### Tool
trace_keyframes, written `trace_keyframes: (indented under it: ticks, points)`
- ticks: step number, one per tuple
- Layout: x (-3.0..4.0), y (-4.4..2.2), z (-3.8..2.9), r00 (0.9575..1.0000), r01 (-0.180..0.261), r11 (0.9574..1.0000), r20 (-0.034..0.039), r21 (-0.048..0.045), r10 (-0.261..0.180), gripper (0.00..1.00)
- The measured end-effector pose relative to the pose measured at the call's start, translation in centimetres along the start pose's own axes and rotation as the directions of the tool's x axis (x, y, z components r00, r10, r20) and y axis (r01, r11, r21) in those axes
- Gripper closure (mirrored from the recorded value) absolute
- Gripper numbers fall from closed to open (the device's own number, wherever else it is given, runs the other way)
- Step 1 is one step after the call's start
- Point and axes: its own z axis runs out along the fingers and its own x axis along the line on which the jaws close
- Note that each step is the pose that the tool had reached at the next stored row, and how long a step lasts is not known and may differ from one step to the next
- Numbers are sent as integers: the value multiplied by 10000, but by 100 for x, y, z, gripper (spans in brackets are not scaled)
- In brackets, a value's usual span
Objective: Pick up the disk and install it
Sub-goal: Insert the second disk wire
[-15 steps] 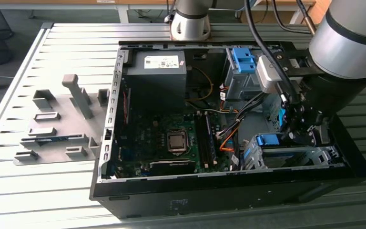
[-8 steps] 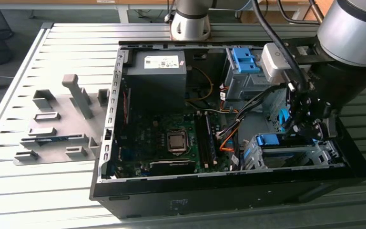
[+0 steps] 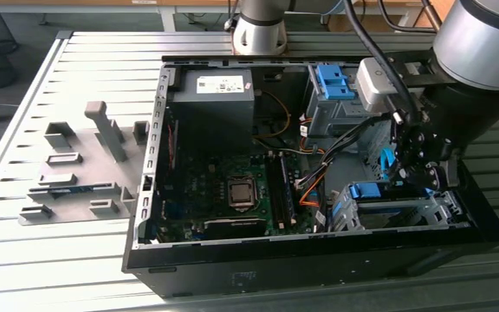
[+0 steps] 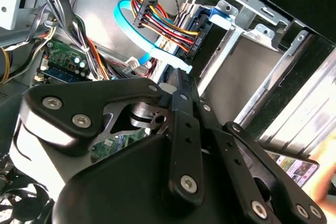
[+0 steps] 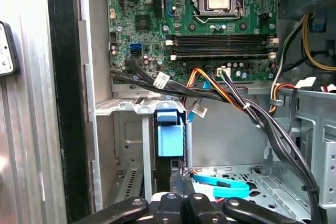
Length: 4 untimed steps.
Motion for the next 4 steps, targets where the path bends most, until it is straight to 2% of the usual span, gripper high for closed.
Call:
trace_keyframes:
  ticks: [4]
  points:
    - [0, 0, -5, 10000, 0, 10000, 1, 0, 0, 89]
